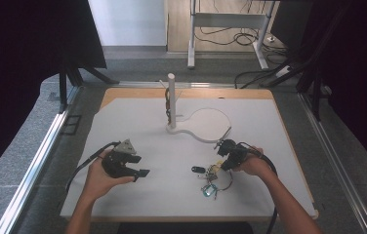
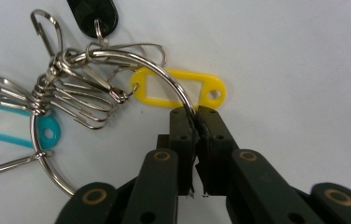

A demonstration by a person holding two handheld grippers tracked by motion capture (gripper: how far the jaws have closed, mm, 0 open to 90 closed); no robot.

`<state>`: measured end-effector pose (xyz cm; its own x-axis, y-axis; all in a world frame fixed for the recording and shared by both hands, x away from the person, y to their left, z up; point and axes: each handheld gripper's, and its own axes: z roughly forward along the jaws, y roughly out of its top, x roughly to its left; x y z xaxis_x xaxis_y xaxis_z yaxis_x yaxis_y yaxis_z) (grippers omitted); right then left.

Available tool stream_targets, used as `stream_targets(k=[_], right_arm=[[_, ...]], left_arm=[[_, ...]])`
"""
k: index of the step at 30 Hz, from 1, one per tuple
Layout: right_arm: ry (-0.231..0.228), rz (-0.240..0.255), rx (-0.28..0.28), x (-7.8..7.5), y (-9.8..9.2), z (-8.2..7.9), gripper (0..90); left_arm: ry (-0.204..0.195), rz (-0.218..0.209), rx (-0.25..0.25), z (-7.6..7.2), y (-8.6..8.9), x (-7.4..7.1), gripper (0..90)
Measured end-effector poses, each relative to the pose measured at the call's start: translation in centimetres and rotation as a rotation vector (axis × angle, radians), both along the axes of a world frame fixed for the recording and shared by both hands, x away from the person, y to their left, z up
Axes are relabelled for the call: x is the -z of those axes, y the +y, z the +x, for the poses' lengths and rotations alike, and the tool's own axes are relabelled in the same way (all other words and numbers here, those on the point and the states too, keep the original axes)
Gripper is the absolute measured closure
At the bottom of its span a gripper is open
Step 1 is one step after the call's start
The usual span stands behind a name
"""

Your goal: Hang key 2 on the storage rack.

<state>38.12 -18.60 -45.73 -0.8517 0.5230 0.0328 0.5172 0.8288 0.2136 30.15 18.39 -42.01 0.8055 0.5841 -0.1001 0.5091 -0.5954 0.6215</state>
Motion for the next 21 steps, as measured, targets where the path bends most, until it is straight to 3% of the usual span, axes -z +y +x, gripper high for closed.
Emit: stream_targets(k=[8, 15, 21], right_arm=[[0.021, -0.038, 0.006, -0.7, 0.2, -0.1, 86.4], [0.040, 0.001, 0.012, -2.8, -0.2, -0.3, 86.7], [0.028, 0.051, 0.033, -4.5, -0.6, -0.7, 86.9]], left_arm=[[-0.002, 0.009, -0.002, 0.0, 0.0, 0.0, 38.5], [-0.002, 0.015, -0.004, -0.1, 0.0, 0.1, 38.5], [-0.002, 0.021, 0.001, -0.1, -0.1, 0.2, 38.5]])
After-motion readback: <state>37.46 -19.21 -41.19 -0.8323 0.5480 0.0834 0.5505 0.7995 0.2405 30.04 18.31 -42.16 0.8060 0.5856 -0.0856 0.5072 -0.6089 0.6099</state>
